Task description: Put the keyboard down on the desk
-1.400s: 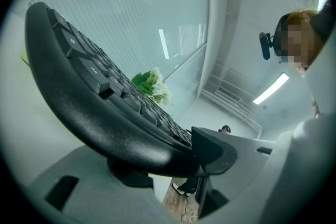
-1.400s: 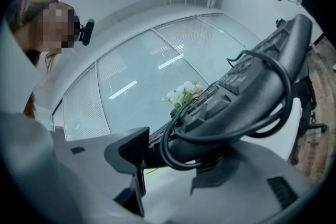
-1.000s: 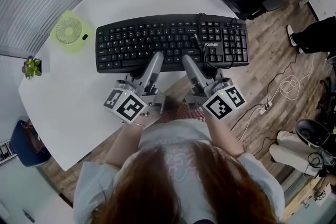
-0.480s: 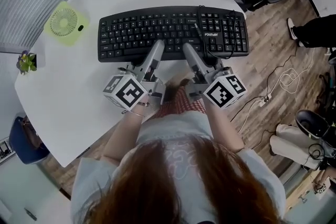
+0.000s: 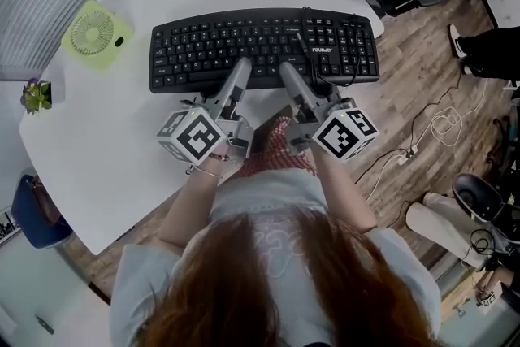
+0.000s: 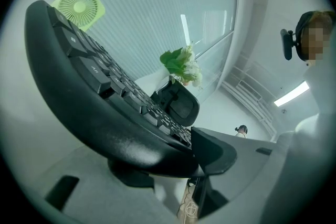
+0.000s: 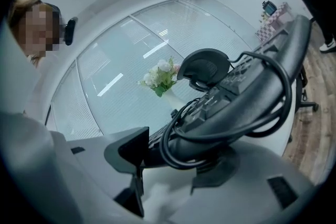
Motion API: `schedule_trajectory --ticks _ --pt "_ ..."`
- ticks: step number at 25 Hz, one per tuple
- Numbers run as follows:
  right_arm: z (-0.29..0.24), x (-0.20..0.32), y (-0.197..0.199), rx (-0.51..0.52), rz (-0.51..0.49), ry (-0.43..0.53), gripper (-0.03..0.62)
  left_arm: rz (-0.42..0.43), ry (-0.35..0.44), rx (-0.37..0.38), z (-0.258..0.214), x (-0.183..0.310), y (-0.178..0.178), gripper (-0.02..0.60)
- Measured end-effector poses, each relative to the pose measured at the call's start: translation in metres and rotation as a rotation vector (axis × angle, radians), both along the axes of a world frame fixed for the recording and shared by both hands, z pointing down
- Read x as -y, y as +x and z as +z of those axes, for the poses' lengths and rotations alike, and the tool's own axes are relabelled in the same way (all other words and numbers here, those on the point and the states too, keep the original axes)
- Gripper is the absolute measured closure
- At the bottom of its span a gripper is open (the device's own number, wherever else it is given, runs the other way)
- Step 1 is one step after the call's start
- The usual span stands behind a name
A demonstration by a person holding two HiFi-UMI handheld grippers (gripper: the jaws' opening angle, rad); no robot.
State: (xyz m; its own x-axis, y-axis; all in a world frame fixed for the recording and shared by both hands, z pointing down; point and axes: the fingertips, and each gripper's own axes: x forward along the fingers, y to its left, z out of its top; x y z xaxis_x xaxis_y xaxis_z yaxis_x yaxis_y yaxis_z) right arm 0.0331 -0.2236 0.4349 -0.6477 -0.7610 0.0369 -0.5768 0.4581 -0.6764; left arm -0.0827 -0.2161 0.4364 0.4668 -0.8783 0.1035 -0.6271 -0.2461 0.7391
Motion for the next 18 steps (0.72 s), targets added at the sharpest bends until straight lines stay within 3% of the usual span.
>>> schedule_trajectory --ticks 18 --pt "0.041 0.017 0.002 -0.019 -0.054 -0.151 0.336 -0.061 -0.169 -0.023 0.044 0.01 0.003 0.37"
